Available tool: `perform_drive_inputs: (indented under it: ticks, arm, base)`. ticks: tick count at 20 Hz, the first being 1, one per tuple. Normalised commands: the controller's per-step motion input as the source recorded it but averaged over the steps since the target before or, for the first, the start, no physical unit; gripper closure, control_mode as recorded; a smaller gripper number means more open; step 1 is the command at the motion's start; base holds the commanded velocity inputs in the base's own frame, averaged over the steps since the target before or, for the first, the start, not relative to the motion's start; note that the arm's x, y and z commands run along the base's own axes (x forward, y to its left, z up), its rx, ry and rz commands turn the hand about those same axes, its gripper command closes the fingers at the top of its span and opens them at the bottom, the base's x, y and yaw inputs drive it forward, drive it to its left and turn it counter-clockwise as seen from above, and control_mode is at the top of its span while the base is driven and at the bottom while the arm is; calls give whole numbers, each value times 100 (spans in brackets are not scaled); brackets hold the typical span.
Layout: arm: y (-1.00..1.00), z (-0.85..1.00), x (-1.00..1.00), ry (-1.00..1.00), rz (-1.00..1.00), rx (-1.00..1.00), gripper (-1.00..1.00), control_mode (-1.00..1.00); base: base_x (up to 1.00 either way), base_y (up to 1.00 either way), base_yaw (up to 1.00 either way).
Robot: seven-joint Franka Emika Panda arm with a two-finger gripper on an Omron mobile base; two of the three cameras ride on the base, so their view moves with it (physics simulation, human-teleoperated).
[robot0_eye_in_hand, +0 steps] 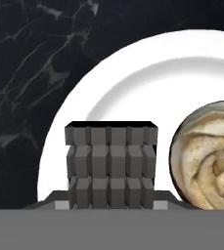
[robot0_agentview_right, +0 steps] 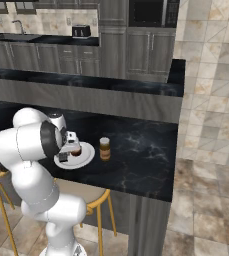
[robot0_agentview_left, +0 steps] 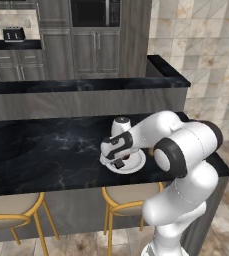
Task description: Take the cinnamon bottle from the cabinet and place it on the dining table, next to the plate with the cupcake. Then take the chocolate from the dining counter and place it on the cupcake plate.
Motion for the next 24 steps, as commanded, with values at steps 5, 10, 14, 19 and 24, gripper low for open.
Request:
perform_drive_inputs:
  ticks: [5, 10, 14, 19, 24]
  arm:
    - [0, -6, 3, 0, 0, 0, -100, -100]
    - [0, 0, -2, 0, 0, 0, -100, -100]
    - [0, 11, -8, 0, -1, 0, -100, -100]
    - [0, 21, -10, 0, -2, 0, -100, -100]
    - [0, 31, -12, 0, -3, 4, -100, -100]
  base:
    - [0, 0, 0]
    - [0, 0, 0]
    - [0, 0, 0]
    - [0, 0, 0]
    - [0, 0, 0]
